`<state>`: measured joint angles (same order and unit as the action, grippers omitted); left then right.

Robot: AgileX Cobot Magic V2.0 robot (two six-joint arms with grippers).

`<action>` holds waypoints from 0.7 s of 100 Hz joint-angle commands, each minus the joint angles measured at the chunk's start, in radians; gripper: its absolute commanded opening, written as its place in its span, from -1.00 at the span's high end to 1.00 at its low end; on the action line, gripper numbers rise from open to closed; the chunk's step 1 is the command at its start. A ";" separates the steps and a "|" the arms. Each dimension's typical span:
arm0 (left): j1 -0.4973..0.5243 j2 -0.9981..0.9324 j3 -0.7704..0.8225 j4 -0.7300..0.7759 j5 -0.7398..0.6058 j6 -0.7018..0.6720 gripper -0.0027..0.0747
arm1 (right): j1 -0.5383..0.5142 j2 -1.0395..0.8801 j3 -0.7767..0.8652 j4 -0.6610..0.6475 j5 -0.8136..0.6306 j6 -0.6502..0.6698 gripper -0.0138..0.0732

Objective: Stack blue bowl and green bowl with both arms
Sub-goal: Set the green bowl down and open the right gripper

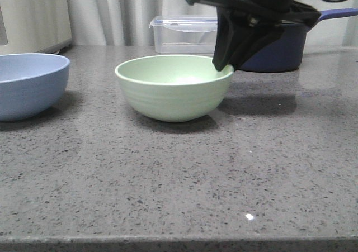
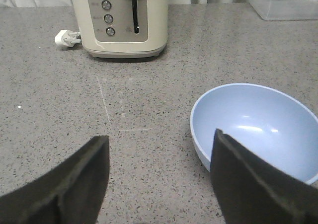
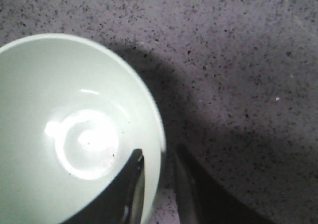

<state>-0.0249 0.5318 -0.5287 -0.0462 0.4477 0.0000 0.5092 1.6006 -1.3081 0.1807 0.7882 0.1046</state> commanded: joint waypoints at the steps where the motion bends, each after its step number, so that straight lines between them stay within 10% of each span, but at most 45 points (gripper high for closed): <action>1: 0.000 0.008 -0.034 -0.001 -0.075 0.000 -0.20 | -0.001 -0.085 -0.032 0.000 -0.024 -0.011 0.26; 38: 0.000 0.008 -0.034 -0.001 -0.075 0.000 -0.20 | -0.001 -0.248 0.111 -0.008 -0.017 -0.012 0.28; 70: 0.000 0.008 -0.034 -0.001 -0.079 0.000 -0.20 | 0.010 -0.285 0.266 -0.001 -0.107 -0.012 0.82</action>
<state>-0.0249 0.5318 -0.5287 -0.0462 0.4477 0.0000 0.5106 1.3480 -1.0469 0.1751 0.7589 0.1046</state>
